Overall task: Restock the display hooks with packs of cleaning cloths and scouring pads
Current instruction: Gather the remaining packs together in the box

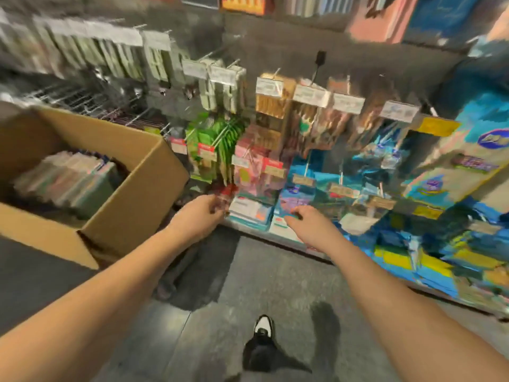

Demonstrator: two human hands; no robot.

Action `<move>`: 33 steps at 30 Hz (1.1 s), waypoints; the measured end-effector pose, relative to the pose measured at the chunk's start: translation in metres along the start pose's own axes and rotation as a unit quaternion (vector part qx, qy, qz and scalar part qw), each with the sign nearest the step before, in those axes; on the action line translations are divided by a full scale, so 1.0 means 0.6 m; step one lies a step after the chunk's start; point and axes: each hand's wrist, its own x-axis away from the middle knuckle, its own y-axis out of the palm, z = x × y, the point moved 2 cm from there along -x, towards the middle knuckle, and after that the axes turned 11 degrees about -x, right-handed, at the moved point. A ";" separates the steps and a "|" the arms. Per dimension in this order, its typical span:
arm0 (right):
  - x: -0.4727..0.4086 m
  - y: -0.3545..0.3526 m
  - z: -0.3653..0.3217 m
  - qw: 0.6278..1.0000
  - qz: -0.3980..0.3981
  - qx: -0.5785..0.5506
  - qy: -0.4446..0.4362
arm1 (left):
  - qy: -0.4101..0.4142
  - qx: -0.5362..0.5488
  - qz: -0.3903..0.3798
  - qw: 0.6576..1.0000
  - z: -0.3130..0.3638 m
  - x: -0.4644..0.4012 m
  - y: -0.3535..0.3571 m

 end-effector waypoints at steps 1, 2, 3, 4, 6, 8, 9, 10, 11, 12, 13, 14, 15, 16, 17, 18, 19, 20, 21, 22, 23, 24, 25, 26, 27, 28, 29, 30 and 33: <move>-0.013 0.035 -0.021 1.000 -0.014 0.007 -0.009 | -0.012 -0.011 -0.001 1.000 -0.039 0.005 -0.003; -0.028 0.069 -0.042 0.999 -0.028 0.013 -0.014 | -0.028 -0.018 -0.003 0.999 -0.076 0.008 -0.006; -0.043 0.102 -0.062 0.999 -0.045 0.019 -0.018 | -0.043 -0.022 -0.003 0.999 -0.113 0.010 -0.010; -0.060 0.135 -0.083 0.997 -0.065 0.026 -0.022 | -0.060 -0.023 -0.002 0.998 -0.149 0.008 -0.013; -0.093 0.195 -0.131 0.994 -0.098 0.034 -0.042 | -0.098 -0.019 0.007 0.995 -0.217 -0.001 -0.022; -0.132 0.253 -0.179 0.990 -0.122 0.035 -0.063 | -0.130 -0.008 0.014 0.991 -0.281 -0.017 -0.039; -0.153 0.282 -0.201 0.988 -0.133 0.030 -0.071 | -0.140 -0.003 0.015 0.990 -0.314 -0.028 -0.048; -0.177 0.309 -0.225 0.987 -0.141 0.026 -0.077 | -0.149 0.002 0.014 0.989 -0.346 -0.040 -0.059; -0.203 0.334 -0.250 0.986 -0.148 0.020 -0.079 | -0.160 0.004 0.014 0.987 -0.379 -0.054 -0.069; -0.227 0.357 -0.276 0.985 -0.156 0.012 -0.079 | -0.175 0.009 0.014 0.984 -0.412 -0.067 -0.080; -0.249 0.377 -0.303 0.983 -0.166 0.003 -0.078 | -0.192 0.016 0.011 0.981 -0.444 -0.080 -0.091; -0.270 0.398 -0.333 0.980 -0.181 -0.008 -0.079 | -0.208 0.025 0.006 0.978 -0.476 -0.092 -0.102; -0.289 0.416 -0.361 0.977 -0.195 -0.020 -0.080 | -0.220 0.027 0.003 0.975 -0.505 -0.105 -0.111; -0.309 0.434 -0.390 0.975 -0.205 -0.033 -0.080 | -0.229 0.028 0.003 0.973 -0.534 -0.119 -0.121; -0.329 0.452 -0.418 0.973 -0.213 -0.047 -0.078 | -0.238 0.031 0.003 0.971 -0.563 -0.132 -0.131; -0.349 0.469 -0.444 0.971 -0.219 -0.059 -0.073 | -0.247 0.038 0.003 0.968 -0.589 -0.146 -0.141; -0.367 0.487 -0.469 0.969 -0.227 -0.071 -0.066 | -0.257 0.049 0.000 0.965 -0.618 -0.159 -0.149; -0.386 0.505 -0.494 0.966 -0.238 -0.080 -0.060 | -0.264 0.059 -0.003 0.963 -0.646 -0.172 -0.156; -0.402 0.521 -0.517 0.963 -0.249 -0.086 -0.055 | -0.271 0.070 -0.011 0.960 -0.676 -0.187 -0.160; -0.420 0.541 -0.538 0.961 -0.257 -0.092 -0.048 | -0.278 0.080 -0.019 0.957 -0.707 -0.201 -0.164; -0.438 0.563 -0.558 0.959 -0.263 -0.100 -0.041 | -0.286 0.089 -0.027 0.954 -0.739 -0.219 -0.167; -0.456 0.586 -0.575 0.958 -0.264 -0.105 -0.029 | -0.290 0.094 -0.034 0.952 -0.772 -0.237 -0.168; -0.475 0.612 -0.591 0.960 -0.259 -0.109 -0.017 | -0.292 0.096 -0.043 0.951 -0.804 -0.255 -0.168; -0.492 0.638 -0.606 0.961 -0.251 -0.112 -0.004 | -0.292 0.092 -0.053 0.951 -0.835 -0.273 -0.170; -0.512 0.666 -0.619 0.963 -0.242 -0.118 0.013 | -0.292 0.087 -0.064 0.950 -0.866 -0.295 -0.170; -0.532 0.694 -0.631 0.964 -0.234 -0.123 0.035 | -0.290 0.081 -0.073 0.951 -0.894 -0.316 -0.169; -0.553 0.723 -0.639 0.964 -0.228 -0.127 0.055 | -0.287 0.073 -0.083 0.952 -0.921 -0.336 -0.166; -0.575 0.752 -0.646 0.962 -0.223 -0.134 0.079 | -0.282 0.063 -0.092 0.953 -0.949 -0.358 -0.162; -0.638 0.835 -0.653 0.953 -0.182 -0.185 0.154 | -0.252 0.034 -0.120 0.960 -1.026 -0.431 -0.141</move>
